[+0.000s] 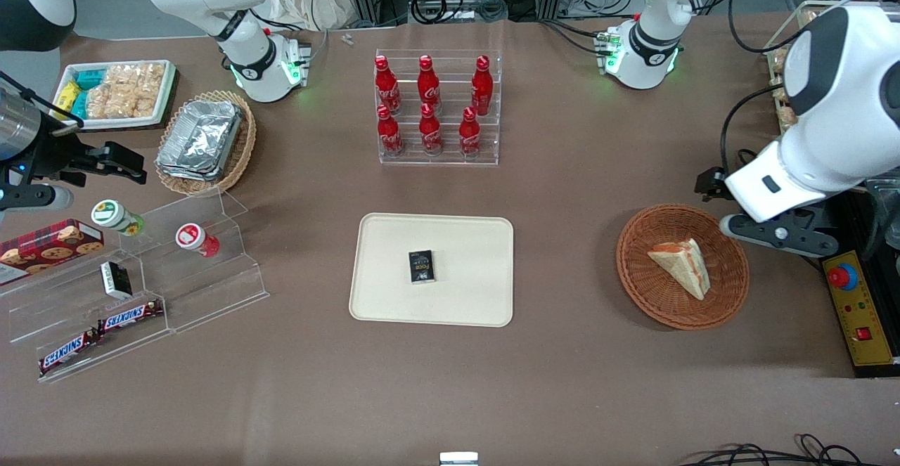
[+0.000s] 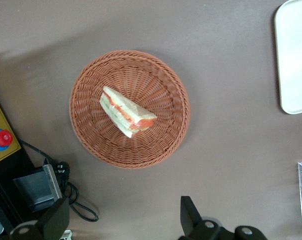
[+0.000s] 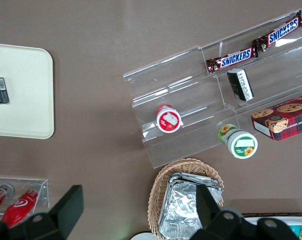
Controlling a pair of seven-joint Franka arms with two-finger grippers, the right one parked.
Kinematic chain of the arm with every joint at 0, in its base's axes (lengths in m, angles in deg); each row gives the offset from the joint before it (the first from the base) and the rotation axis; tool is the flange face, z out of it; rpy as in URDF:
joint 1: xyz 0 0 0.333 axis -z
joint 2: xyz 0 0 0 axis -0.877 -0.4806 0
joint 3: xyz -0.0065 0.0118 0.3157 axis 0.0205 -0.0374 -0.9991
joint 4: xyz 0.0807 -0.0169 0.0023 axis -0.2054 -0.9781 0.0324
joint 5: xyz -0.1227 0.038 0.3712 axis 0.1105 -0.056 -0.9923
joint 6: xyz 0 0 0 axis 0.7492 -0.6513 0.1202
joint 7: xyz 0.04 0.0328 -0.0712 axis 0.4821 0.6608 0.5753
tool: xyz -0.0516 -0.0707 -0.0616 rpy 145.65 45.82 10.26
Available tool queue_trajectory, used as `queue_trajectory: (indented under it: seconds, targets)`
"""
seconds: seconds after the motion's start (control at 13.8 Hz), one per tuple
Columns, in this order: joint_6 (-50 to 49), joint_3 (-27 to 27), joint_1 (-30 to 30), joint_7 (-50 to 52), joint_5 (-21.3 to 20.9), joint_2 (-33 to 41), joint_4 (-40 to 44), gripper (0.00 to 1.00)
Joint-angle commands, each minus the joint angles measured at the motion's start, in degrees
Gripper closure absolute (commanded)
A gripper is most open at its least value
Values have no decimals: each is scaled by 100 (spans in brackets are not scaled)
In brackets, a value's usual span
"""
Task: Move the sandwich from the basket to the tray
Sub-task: 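Lower the left gripper over the wrapped sandwich in the wicker basket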
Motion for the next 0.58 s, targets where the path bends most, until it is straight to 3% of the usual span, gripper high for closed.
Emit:
queue_trajectory:
  seconds: [0.0, 0.29, 0.51]
  targets:
    - [-174, 12, 4, -64, 51, -114, 191, 0]
    - [-112, -57, -197, 189, -46, -394, 95, 0]
    - [1219, -76, -584, 901, 59, -19, -1184, 0]
